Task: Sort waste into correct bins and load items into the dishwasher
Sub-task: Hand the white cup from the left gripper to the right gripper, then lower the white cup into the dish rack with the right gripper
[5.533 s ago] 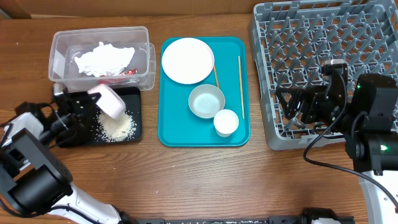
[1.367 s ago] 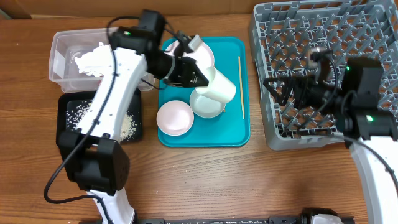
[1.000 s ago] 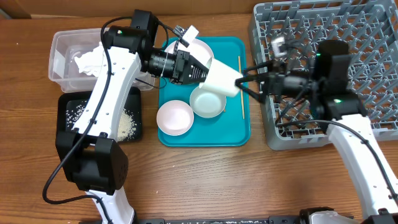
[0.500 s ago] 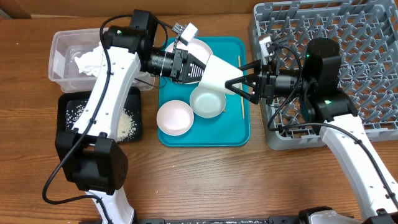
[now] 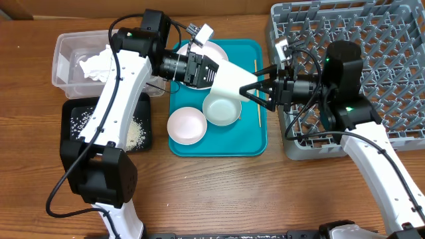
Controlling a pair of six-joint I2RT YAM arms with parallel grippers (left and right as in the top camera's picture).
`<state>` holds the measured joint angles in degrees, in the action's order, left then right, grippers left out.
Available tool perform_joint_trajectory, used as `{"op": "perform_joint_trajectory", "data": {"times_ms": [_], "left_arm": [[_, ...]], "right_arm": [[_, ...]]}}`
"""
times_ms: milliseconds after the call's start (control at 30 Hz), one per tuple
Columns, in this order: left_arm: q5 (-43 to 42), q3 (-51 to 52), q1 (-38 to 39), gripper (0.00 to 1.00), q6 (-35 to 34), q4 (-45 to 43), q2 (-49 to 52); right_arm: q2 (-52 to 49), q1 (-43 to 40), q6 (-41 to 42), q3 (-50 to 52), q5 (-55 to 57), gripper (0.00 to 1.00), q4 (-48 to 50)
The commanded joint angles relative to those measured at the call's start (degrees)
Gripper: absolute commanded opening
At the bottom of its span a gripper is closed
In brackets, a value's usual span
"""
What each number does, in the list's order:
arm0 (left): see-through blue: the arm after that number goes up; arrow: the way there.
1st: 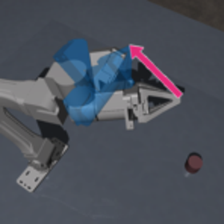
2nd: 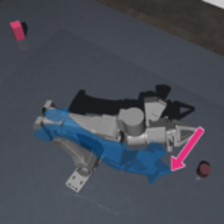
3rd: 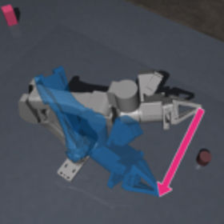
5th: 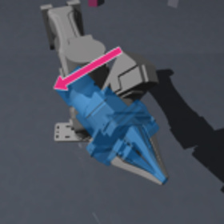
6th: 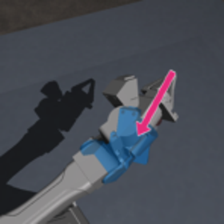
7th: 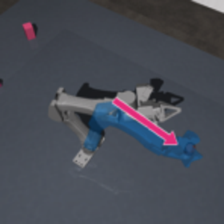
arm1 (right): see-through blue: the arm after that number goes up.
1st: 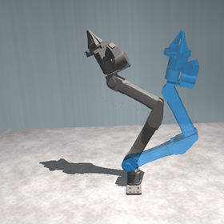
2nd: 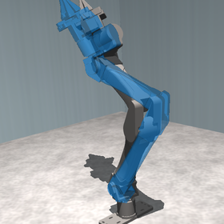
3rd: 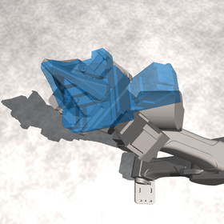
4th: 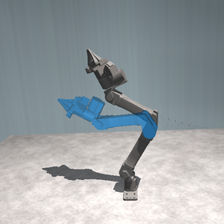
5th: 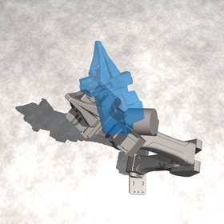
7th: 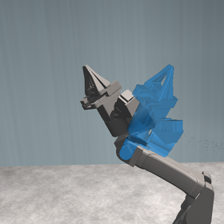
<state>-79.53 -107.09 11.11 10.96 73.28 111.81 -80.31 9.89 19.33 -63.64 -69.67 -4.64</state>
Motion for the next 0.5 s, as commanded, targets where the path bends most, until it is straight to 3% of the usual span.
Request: {"op": "perform_joint_trajectory", "data": {"times_ms": [0, 200, 467], "left_arm": [[-1.1, -0.6, -2.7, 0.46, 0.7, 0.0, 0.2], [2.5, -0.6, -8.4, 0.46, 1.1, 0.0, 0.2], [20.1, -0.6, -10.2, 0.44, 3.2, 0.7, 0.2]], "right_arm": [[0.1, -3.4, 2.2, -0.7, -0.3, 0.46, -0.1], [1.5, -10.9, 3.4, -0.7, 11.3, 0.5, -13.3], [6.6, -11.6, 3.2, -6.6, 48.7, 0.49, -44.2]]}}
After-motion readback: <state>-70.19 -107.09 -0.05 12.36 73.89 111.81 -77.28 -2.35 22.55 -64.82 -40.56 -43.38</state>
